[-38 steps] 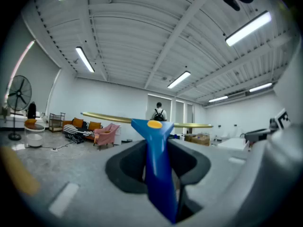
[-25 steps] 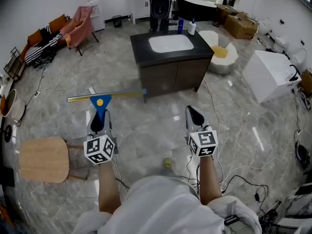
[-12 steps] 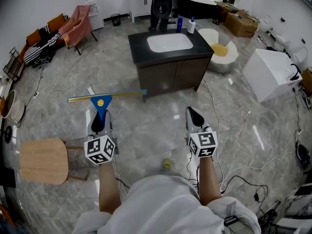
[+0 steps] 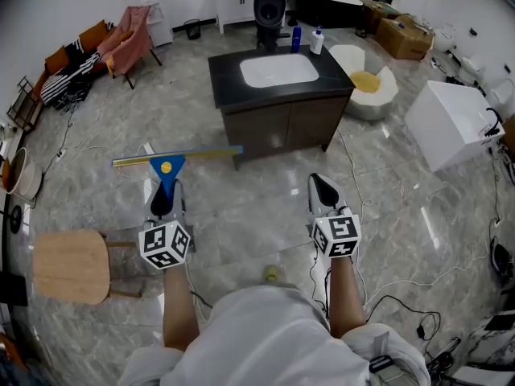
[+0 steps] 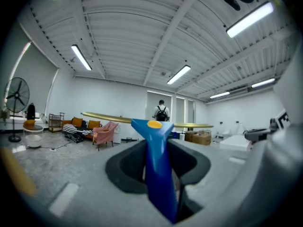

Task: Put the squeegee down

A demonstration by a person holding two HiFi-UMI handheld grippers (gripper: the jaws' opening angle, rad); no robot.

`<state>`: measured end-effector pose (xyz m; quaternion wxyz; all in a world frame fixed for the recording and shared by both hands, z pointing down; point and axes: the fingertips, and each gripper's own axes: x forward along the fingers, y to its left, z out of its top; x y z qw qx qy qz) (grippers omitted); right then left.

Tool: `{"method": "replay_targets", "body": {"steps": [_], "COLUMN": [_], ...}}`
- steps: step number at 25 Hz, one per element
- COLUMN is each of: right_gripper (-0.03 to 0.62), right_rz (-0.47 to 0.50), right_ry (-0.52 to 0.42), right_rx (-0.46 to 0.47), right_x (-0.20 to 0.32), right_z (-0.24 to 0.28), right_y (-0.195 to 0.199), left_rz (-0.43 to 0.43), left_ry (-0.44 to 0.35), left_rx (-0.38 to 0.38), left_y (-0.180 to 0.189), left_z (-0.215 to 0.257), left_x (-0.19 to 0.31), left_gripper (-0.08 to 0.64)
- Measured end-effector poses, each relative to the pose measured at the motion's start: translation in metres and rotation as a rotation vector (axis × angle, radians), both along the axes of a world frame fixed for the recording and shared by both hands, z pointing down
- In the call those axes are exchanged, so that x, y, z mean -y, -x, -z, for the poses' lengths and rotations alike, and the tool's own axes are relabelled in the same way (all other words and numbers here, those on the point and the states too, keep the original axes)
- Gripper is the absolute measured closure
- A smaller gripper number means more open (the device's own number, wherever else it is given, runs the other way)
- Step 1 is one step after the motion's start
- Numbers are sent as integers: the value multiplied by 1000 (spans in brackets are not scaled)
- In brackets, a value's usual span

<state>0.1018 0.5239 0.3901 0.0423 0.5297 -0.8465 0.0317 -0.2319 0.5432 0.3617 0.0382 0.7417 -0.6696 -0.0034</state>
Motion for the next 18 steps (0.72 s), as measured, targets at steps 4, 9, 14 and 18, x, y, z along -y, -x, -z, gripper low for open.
{"method": "replay_targets", "body": {"steps": [4,9,14,18], "right_gripper": [588,588,588,588], "right_rz": [7,8,15,34], "right_ry": [-8,-15,-26,-31], "right_rx": [1,2,3,-4], "right_x": [27,58,84,112], "right_z": [0,-1,0,-2], "right_y": [-21,-51,-63,-67], "left_rz": [2,3,-8,-11], "left_ry": [-6,-14,-14,-16], "left_rx": [14,29,41,46], "left_y": [-21,-49,-71,-80], "left_z": [4,7,8,7], "left_x": [27,59,85,111], "left_gripper": [430,430,430,430]}}
